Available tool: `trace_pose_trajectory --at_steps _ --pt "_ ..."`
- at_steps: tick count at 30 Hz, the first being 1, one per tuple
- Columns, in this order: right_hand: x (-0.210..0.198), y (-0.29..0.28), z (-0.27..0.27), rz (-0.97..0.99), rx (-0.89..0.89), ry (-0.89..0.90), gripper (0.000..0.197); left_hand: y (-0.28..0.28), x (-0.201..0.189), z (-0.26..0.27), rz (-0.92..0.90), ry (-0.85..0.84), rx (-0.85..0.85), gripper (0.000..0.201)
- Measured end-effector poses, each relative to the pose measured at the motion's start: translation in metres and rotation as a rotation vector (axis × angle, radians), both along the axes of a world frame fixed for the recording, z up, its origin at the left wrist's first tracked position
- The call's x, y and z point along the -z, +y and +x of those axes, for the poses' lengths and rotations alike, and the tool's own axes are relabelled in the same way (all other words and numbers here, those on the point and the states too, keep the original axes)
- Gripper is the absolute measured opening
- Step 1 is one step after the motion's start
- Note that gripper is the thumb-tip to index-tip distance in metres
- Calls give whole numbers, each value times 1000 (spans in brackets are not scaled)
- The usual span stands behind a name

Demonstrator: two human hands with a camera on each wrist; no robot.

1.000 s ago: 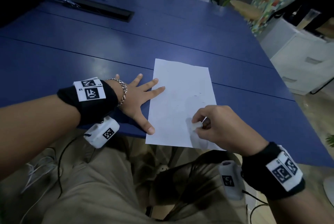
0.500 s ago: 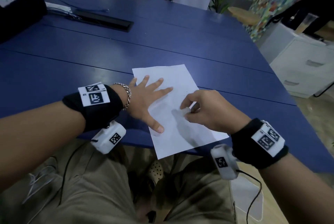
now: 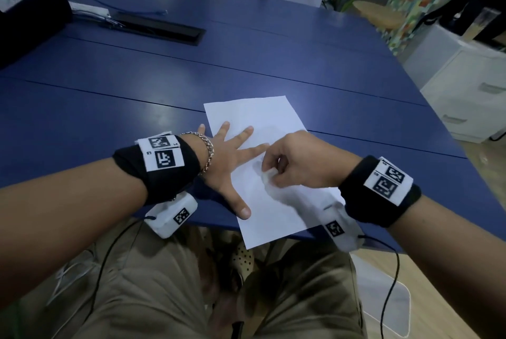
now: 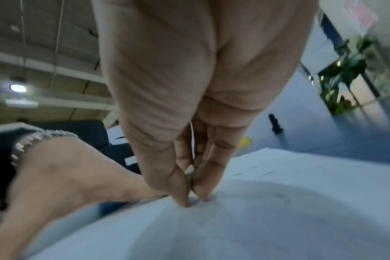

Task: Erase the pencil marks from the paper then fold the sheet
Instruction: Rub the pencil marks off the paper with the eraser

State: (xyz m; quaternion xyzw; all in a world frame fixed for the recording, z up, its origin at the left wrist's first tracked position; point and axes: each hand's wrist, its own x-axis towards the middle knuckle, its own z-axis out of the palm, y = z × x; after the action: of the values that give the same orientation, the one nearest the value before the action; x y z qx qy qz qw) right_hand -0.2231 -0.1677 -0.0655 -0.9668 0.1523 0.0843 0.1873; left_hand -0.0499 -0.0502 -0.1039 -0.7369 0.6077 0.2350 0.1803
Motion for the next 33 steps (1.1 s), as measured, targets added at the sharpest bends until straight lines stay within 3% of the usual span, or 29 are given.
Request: trace_pose_trajectory --at_steps 4,9,15,20,26,31,33 --pt "3 -9 1 -96 106 -57 24 1 0 -1 14 9 -12 155" --pt "1 23 -7 -2 -118 10 18 0 -2 -1 32 2 -14 155" --pt "5 1 2 -108 36 -106 20 0 -3 -1 46 20 -27 156" --pt "3 24 -7 -17 -138 23 16 -1 -3 -1 61 12 -23 155" --pt "5 -5 0 -125 75 -83 21 0 -4 -2 65 14 -29 155" --pt "1 39 -15 -45 -166 32 18 0 -6 -4 67 12 -30 153" --pt "1 28 -12 -58 -128 31 18 0 -6 -4 72 1 -30 154"
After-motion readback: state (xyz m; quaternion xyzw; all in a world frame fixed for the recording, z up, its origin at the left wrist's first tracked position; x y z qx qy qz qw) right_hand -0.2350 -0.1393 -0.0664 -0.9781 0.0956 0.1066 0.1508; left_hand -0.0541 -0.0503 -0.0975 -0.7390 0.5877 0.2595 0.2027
